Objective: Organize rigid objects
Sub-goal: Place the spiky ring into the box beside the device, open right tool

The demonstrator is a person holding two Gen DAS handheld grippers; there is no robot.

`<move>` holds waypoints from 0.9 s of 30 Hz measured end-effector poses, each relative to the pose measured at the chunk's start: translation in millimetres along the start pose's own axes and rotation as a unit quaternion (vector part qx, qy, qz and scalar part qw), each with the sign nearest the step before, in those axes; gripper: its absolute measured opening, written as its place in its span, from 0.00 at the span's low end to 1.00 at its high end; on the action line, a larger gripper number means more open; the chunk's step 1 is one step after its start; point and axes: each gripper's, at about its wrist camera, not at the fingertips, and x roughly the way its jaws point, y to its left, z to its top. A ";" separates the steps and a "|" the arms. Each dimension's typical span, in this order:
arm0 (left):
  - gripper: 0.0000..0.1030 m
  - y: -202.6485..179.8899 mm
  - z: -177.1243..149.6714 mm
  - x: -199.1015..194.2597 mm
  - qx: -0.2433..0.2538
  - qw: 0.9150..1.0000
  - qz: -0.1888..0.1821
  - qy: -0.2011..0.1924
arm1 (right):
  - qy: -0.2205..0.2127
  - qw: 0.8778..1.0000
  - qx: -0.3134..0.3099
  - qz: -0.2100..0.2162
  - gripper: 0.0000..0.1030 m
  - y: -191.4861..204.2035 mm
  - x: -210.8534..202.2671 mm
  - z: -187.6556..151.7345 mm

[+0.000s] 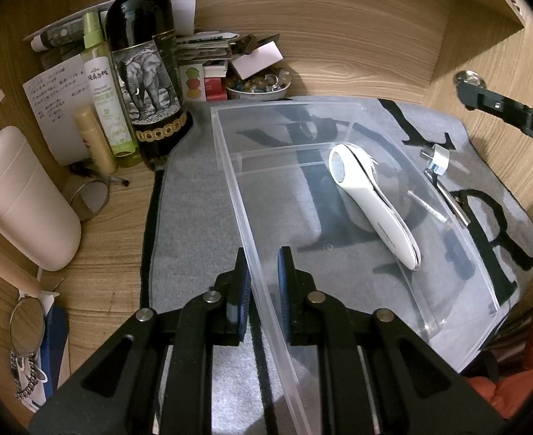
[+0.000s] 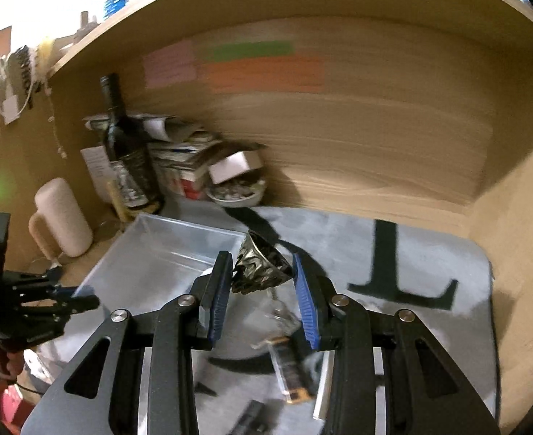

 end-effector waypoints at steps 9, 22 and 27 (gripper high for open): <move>0.12 -1.5 1.0 -0.5 0.004 1.000 0.000 -0.002 | 0.033 0.998 -0.036 0.040 0.31 40.0 27.8 -0.1; 0.13 -2.0 1.0 1.1 0.009 1.000 0.002 -0.005 | 0.099 0.990 -0.074 0.069 0.31 76.9 71.6 -18.3; 0.13 -1.9 2.0 2.9 0.010 1.000 0.003 -0.006 | 0.117 0.987 -0.086 0.074 0.31 82.8 81.4 -22.7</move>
